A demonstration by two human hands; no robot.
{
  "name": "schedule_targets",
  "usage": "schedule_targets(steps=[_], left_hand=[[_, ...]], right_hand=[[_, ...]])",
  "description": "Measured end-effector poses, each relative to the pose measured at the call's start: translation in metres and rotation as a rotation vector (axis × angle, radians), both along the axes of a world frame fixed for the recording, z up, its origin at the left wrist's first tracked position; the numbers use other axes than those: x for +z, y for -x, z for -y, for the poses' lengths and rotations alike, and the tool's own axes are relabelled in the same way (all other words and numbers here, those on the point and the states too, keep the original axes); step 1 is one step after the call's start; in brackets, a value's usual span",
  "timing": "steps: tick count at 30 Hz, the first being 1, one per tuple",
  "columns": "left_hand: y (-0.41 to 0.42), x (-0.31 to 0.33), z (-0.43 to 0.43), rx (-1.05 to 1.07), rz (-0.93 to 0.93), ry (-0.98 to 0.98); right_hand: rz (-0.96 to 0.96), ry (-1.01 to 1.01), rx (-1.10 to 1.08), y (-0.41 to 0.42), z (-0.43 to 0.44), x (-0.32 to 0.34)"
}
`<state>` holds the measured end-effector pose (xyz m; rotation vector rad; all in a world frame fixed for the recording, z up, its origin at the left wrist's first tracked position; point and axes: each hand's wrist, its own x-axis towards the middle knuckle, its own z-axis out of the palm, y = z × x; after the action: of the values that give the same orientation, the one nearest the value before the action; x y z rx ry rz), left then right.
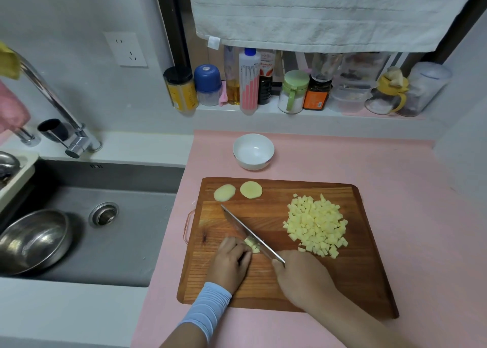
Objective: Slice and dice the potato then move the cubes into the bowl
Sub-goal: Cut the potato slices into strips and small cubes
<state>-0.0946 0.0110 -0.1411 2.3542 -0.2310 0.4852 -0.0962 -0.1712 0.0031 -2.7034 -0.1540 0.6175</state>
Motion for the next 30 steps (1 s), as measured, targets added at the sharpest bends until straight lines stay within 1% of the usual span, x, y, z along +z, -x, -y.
schedule_targets(steps=[10, 19, 21, 24, 30], left_hand=[[0.002, 0.001, -0.001, 0.003, -0.021, 0.017], [0.002, 0.004, -0.003, 0.005, -0.040, 0.056], [0.004, 0.007, -0.004, 0.044, -0.037, 0.091], [0.010, 0.008, -0.007, 0.159, -0.054, 0.121], [0.008, 0.004, -0.006, 0.140, -0.114, 0.044]], right_hand=[[-0.046, -0.025, -0.018, 0.013, 0.002, -0.005], [-0.143, -0.059, -0.071, -0.005, -0.016, -0.018], [-0.147, -0.059, -0.072, -0.009, -0.016, -0.018], [-0.147, -0.066, -0.073, -0.011, -0.013, -0.020], [-0.157, -0.062, -0.078, -0.013, -0.012, -0.022]])
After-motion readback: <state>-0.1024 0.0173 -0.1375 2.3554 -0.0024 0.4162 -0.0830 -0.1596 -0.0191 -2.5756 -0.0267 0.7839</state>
